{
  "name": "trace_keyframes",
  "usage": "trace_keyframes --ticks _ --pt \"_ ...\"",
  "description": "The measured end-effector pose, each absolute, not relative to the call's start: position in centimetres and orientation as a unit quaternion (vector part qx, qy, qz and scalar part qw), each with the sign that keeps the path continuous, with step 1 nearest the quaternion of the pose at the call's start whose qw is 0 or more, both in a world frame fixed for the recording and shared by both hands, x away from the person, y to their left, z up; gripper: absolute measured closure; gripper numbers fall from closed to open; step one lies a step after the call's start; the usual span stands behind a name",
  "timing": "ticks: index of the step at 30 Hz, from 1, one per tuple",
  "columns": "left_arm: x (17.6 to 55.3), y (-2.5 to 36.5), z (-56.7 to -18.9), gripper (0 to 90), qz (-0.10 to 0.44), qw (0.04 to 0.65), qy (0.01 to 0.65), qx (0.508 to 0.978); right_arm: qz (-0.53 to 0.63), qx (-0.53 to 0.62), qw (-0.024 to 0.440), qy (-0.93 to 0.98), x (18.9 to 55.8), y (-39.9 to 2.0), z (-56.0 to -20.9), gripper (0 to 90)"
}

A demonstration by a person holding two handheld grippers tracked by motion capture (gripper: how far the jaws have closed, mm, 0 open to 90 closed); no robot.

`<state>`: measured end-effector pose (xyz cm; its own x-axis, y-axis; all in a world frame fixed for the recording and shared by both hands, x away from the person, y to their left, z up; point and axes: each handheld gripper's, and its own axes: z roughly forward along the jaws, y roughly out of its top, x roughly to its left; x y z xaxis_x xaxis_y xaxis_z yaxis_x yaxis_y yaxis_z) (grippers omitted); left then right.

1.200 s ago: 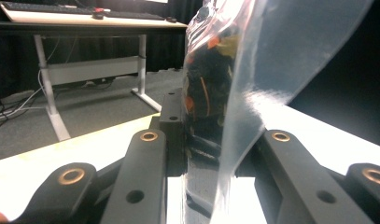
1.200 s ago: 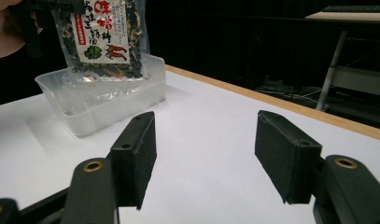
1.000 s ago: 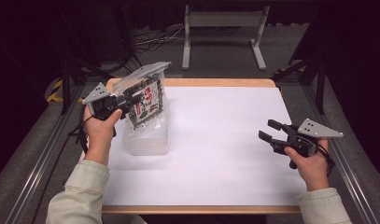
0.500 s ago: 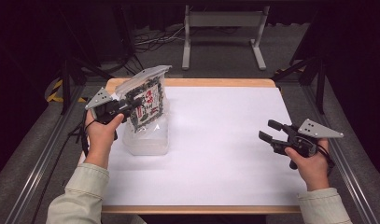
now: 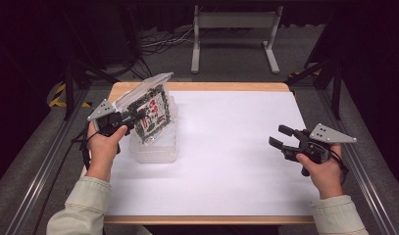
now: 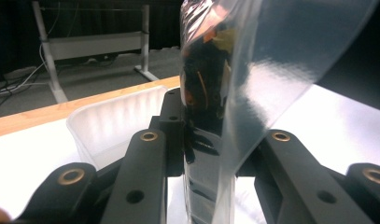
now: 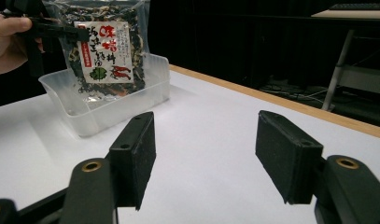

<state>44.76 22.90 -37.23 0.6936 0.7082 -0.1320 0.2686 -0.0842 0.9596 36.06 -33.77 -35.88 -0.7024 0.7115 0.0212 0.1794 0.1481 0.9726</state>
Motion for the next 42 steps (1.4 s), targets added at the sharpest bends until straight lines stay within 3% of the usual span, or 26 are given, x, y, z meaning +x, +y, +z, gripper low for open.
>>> trace_keyframes --ticks 32,38,40,42 --pt "45.4 23.7 -37.5 69.6 0.177 0.589 0.379 0.691 0.576 0.304 0.223 0.725 37.0 -33.2 -36.2 38.6" --pt "45.2 23.6 -37.3 62.5 0.176 0.602 0.373 0.684 0.576 0.307 0.224 0.723 36.9 -33.3 -36.2 38.6" --pt "45.2 23.5 -37.2 42.3 0.181 0.609 0.375 0.675 0.577 0.306 0.223 0.723 36.9 -33.4 -36.2 38.6" --pt "45.0 23.4 -36.7 31.9 0.195 0.612 0.374 0.669 0.576 0.308 0.222 0.723 36.9 -33.3 -36.2 38.5"
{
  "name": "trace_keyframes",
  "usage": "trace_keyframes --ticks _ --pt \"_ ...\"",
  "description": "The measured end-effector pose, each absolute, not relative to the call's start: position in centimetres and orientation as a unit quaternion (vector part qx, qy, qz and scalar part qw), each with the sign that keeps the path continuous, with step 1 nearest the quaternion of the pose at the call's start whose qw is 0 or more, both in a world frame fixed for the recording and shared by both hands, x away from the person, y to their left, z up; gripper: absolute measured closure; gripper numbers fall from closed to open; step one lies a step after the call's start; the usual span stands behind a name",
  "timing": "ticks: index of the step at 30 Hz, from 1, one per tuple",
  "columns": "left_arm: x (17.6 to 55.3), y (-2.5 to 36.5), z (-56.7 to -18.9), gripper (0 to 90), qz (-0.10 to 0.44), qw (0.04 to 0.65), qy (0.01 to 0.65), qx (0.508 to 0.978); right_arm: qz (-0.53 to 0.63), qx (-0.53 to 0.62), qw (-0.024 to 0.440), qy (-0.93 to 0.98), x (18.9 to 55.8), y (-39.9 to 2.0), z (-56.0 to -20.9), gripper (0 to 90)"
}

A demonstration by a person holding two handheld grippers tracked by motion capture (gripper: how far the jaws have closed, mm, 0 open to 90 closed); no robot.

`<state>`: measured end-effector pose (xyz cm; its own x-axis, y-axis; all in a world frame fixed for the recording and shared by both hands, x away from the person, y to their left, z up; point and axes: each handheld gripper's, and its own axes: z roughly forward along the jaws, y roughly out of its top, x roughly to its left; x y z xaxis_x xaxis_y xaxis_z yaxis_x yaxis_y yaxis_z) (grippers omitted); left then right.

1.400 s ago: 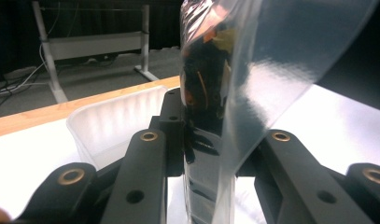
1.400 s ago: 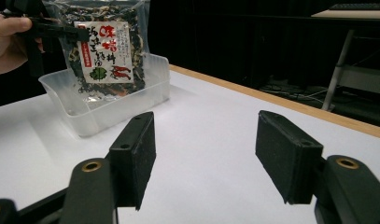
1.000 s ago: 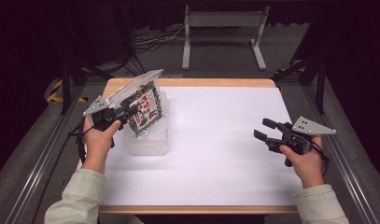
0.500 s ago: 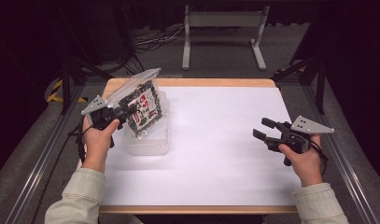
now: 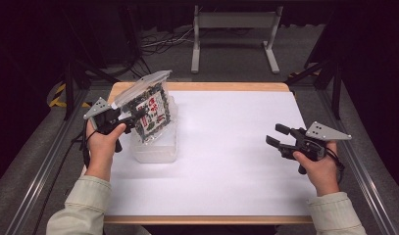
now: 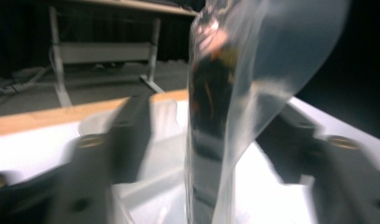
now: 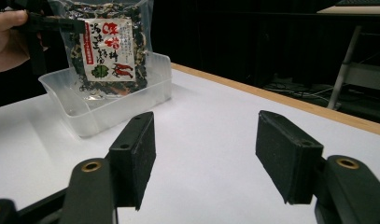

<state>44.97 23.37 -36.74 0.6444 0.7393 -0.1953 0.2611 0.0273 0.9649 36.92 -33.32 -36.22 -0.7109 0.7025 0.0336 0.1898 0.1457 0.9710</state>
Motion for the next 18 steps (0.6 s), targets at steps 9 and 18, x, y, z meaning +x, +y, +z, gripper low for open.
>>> trace_keyframes --ticks 9,18 --pt "43.7 23.0 -34.8 8.6 0.253 0.596 0.354 0.676 0.576 0.307 0.222 0.724 36.9 -33.2 -36.2 38.0" --pt "41.8 23.5 -33.4 5.8 0.268 0.584 0.345 0.684 0.577 0.304 0.230 0.723 37.0 -33.3 -36.2 32.4"
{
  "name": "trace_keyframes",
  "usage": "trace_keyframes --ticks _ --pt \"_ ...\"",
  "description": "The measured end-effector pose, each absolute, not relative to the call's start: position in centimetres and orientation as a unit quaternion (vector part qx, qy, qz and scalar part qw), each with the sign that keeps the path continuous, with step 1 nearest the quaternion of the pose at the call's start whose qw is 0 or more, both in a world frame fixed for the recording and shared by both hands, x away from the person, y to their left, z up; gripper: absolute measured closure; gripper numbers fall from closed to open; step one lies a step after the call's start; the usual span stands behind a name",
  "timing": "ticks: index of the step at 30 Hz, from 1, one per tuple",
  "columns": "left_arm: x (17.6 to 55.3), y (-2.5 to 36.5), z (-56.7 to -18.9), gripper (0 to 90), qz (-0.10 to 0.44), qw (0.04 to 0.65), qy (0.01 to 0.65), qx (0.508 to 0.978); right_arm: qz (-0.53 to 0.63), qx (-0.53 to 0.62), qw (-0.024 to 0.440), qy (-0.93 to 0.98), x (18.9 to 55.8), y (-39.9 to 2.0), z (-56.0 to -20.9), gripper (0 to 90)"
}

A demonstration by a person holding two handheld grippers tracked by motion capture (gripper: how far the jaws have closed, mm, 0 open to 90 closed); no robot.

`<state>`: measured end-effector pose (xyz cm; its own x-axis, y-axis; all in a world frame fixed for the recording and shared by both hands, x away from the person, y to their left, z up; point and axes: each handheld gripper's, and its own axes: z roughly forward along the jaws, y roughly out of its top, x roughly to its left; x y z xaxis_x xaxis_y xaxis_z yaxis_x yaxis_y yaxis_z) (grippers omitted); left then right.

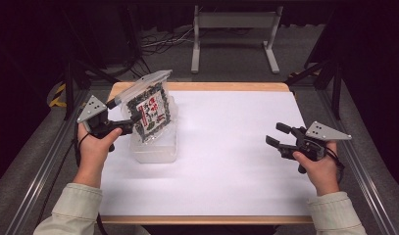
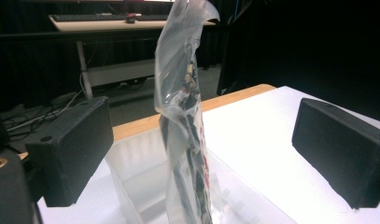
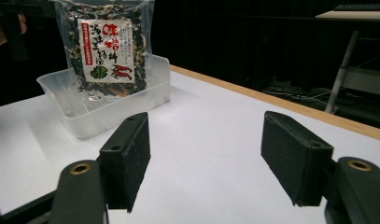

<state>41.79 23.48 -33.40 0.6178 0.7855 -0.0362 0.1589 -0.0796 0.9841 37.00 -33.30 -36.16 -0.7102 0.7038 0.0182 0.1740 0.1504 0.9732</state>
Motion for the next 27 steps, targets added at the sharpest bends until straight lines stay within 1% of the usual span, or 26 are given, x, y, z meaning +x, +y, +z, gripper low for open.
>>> trace_keyframes --ticks 3,10,13,16,27 --pt "40.7 23.7 -32.9 5.1 0.274 0.577 0.338 0.691 0.575 0.302 0.227 0.725 37.1 -33.2 -36.2 31.5" --pt "38.7 24.4 -32.5 4.2 0.273 0.571 0.331 0.700 0.574 0.300 0.228 0.727 37.2 -33.3 -36.3 31.1" --pt "37.7 24.7 -32.5 4.1 0.268 0.561 0.329 0.711 0.574 0.299 0.229 0.727 37.2 -33.3 -36.3 30.8" --pt "37.1 25.0 -33.0 4.1 0.257 0.544 0.328 0.729 0.573 0.301 0.228 0.728 37.2 -33.4 -36.4 30.5" --pt "35.2 26.3 -34.7 4.2 0.249 0.531 0.335 0.738 0.555 0.306 0.227 0.739 36.8 -33.9 -37.4 29.2"
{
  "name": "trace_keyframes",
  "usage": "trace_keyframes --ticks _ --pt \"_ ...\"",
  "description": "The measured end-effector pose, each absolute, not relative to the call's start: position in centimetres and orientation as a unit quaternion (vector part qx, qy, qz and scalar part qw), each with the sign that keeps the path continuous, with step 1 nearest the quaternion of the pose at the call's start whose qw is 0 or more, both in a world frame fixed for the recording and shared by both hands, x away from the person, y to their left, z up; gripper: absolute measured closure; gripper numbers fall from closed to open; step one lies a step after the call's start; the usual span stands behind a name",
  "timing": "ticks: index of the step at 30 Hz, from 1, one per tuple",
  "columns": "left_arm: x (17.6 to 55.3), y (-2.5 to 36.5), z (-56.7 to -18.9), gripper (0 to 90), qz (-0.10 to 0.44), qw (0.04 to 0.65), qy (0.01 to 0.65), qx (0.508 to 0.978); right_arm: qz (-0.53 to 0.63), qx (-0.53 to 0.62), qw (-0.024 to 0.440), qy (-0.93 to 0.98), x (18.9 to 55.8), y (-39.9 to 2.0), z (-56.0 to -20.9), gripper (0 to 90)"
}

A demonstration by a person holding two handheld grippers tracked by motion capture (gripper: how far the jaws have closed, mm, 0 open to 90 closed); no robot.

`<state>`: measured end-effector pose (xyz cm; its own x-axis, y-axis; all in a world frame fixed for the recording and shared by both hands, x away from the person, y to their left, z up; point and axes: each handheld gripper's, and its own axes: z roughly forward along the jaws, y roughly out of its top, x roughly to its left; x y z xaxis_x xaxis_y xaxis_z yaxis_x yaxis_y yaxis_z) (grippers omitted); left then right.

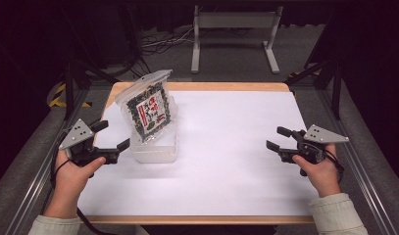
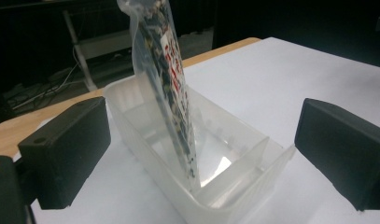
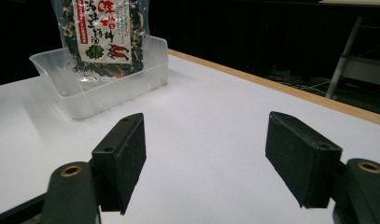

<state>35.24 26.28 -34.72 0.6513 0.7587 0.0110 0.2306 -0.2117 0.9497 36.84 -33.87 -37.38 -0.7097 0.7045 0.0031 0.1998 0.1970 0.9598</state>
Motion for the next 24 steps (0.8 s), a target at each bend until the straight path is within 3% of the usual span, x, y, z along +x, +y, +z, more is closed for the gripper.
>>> trace_keyframes --ticks 24 --pt "34.1 26.3 -41.6 5.9 0.239 0.523 0.374 0.728 0.554 0.328 0.254 0.722 35.1 -35.4 -40.3 27.8"
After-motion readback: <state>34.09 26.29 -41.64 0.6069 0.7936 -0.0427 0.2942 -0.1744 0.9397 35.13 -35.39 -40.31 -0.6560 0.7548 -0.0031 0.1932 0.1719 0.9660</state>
